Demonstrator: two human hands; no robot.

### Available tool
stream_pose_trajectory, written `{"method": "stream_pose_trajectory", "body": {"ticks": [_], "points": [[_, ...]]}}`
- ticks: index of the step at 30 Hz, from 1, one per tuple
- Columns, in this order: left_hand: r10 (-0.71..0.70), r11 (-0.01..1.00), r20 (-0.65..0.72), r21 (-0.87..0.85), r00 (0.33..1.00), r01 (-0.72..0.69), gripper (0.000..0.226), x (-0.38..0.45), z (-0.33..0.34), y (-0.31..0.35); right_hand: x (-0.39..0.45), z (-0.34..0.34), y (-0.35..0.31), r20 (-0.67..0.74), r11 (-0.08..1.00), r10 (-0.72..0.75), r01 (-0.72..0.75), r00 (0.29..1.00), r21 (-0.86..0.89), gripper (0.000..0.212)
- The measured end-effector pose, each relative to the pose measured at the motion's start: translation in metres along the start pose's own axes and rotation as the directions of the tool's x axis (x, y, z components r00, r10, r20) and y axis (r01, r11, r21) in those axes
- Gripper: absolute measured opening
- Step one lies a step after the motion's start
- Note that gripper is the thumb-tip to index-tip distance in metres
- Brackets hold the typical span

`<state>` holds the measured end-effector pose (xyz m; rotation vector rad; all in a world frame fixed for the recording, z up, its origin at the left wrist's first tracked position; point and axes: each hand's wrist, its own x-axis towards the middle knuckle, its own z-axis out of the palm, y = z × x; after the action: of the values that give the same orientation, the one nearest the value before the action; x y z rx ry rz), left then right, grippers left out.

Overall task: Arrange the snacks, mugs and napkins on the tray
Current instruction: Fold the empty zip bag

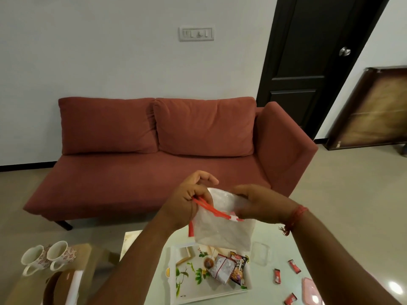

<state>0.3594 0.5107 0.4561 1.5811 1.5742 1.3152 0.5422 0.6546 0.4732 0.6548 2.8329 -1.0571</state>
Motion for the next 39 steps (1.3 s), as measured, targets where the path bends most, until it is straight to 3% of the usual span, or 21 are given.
{"method": "stream_pose_trajectory", "body": {"ticks": [1,3,6,8,9,12,15,18,20,22,26,29,31,35,39], "points": [[-0.042,0.999,0.049,-0.005,0.998,0.042,0.057,-0.001,-0.004,0.0,0.0,-0.002,-0.001,-0.044,0.999,-0.007,0.005,0.999,-0.054,0.015],[-0.148,0.985,0.181,-0.059,0.972,0.161,0.046,-0.004,-0.018,0.004,-0.001,-0.005,-0.001,-0.106,0.988,-0.018,0.002,0.994,-0.151,0.012],[-0.22,0.958,0.262,-0.124,0.94,0.259,0.051,-0.006,-0.032,0.018,-0.002,-0.005,-0.003,-0.155,0.901,-0.005,-0.063,0.988,-0.429,0.035],[-0.255,0.966,0.23,0.022,0.939,0.257,0.055,-0.001,-0.021,0.031,0.001,0.0,-0.008,-0.164,0.839,-0.01,-0.081,0.986,-0.538,0.042],[-0.29,0.951,0.227,0.18,0.93,0.252,0.067,0.003,-0.012,0.036,0.002,0.001,-0.012,-0.164,0.833,-0.031,-0.065,0.986,-0.55,0.043],[-0.306,0.751,0.262,0.657,0.915,0.063,0.106,0.011,0.016,0.031,0.006,0.003,-0.017,-0.141,0.902,-0.079,0.01,0.987,-0.433,0.049],[-0.283,0.657,0.203,0.753,0.937,0.035,0.114,0.011,0.019,0.012,0.003,-0.002,-0.008,-0.088,0.997,-0.023,0.017,0.996,-0.076,0.032],[-0.312,0.797,0.193,0.587,0.93,0.145,0.092,0.007,0.013,0.006,-0.008,-0.006,0.006,-0.092,0.928,0.037,0.0,0.995,0.372,0.022],[-0.32,0.92,0.191,0.297,0.928,0.256,0.066,0.005,0.011,0.002,-0.014,-0.002,0.015,-0.105,0.751,0.083,0.007,0.991,0.661,0.028],[-0.337,0.941,0.171,0.032,0.926,0.337,0.058,0.003,0.01,-0.003,-0.017,0.005,0.021,-0.171,0.567,0.155,0.054,0.973,0.822,0.034],[-0.394,0.847,0.114,-0.341,0.912,0.408,0.064,0.005,0.026,-0.016,-0.026,0.029,0.029,-0.262,0.361,0.379,0.119,0.887,0.925,0.048],[-0.466,0.789,0.068,-0.419,0.882,0.45,0.067,0.013,0.054,-0.034,-0.041,0.053,0.043,-0.182,0.319,0.36,0.063,0.915,0.946,0.058],[-0.514,0.761,0.043,-0.439,0.857,0.478,0.073,0.02,0.077,-0.046,-0.051,0.061,0.059,-0.145,0.261,0.443,0.027,0.885,0.965,0.052],[-0.577,0.722,0.052,-0.433,0.815,0.539,0.088,0.035,0.123,-0.056,-0.068,0.068,0.102,-0.198,0.279,0.598,0.03,0.776,0.96,0.049],[-0.565,0.71,0.105,-0.443,0.819,0.547,0.073,0.061,0.179,-0.06,-0.086,0.065,0.155,-0.3,0.351,0.666,0.068,0.683,0.934,0.061]]}}
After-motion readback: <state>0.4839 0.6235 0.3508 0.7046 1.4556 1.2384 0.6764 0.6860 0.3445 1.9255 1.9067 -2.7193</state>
